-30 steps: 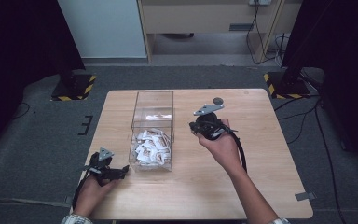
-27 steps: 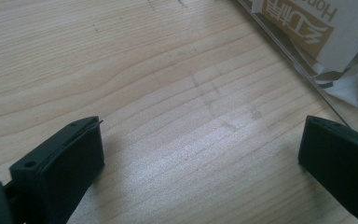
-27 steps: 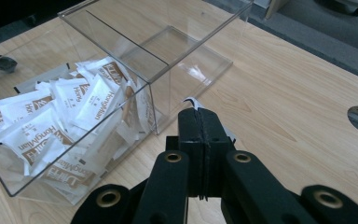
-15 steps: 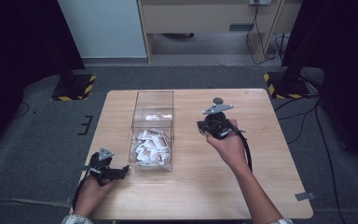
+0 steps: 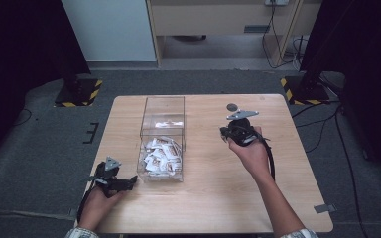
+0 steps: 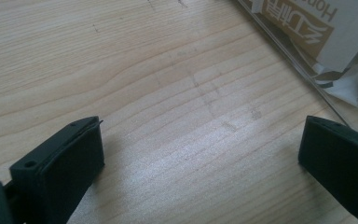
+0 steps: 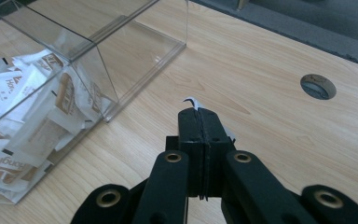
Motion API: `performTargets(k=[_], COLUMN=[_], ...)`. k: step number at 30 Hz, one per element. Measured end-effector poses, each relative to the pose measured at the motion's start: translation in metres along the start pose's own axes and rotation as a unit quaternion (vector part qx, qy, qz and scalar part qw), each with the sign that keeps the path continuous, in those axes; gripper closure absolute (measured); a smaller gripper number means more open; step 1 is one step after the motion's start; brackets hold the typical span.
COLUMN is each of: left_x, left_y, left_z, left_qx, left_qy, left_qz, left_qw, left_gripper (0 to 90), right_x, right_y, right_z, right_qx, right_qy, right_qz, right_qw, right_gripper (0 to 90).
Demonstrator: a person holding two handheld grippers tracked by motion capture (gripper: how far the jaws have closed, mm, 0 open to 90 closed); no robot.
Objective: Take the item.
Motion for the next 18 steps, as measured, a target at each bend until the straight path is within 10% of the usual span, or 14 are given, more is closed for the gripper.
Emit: performTargets(k=[18], left_x=[0.000], left_y=[0.000], left_z=[0.000], left_qx=[0.000], left_qy=[0.000], left_qz=[0.000], left_qw=[1.0000], left_gripper=[0.0], right_x=[-0.024], right_y=[0.004], right_z=[-0.029], right_qx=[-0.022], right_qy=[0.021], right_qz=[0.015], right_qw=[0.9994], right_gripper=[89.4])
Point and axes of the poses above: each handheld gripper's, and its own axes: y roughly forward along the jaws, x roughly out of its top, z roughly to its left, the point moved 10 cm from there along y, roughly forward along the jaws, and after that the axes turned 2 degrees about -y, right-handed, at the moved point
